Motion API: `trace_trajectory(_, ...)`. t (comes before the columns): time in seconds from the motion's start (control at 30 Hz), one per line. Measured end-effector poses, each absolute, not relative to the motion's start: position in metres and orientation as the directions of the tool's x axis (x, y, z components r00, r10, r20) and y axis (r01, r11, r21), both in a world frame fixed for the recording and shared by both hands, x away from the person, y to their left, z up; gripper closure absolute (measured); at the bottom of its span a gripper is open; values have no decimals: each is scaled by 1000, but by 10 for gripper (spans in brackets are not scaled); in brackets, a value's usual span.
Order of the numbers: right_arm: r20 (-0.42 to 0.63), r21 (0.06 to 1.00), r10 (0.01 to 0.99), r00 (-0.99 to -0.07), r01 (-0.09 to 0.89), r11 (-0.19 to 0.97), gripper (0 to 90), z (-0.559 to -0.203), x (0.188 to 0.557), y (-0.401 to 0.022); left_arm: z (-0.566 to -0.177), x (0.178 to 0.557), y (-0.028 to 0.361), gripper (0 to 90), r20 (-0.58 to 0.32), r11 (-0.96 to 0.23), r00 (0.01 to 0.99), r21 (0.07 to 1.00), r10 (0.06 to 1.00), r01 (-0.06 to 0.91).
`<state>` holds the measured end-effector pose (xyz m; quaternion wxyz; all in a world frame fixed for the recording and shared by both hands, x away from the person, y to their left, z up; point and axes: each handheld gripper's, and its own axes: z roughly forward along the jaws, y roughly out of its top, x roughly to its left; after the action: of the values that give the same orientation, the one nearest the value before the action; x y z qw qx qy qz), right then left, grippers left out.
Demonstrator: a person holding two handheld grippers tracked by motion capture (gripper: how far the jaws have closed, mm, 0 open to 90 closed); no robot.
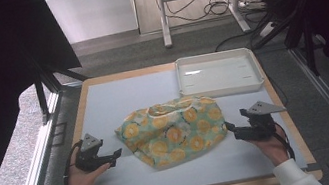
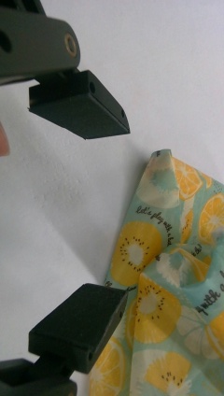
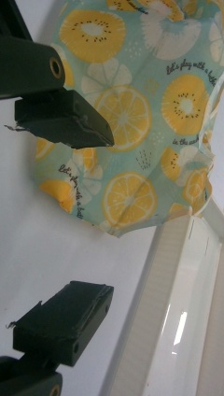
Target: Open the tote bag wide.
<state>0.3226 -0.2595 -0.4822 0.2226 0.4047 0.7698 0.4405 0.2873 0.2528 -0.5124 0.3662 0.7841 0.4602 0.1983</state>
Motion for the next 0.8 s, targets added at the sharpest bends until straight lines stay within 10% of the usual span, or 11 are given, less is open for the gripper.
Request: trace_trajectory(0.8,-7,858,832,-555,424,290,275,-488,323,-265,-513,285,258,311,-57,-277,491,768,869,578)
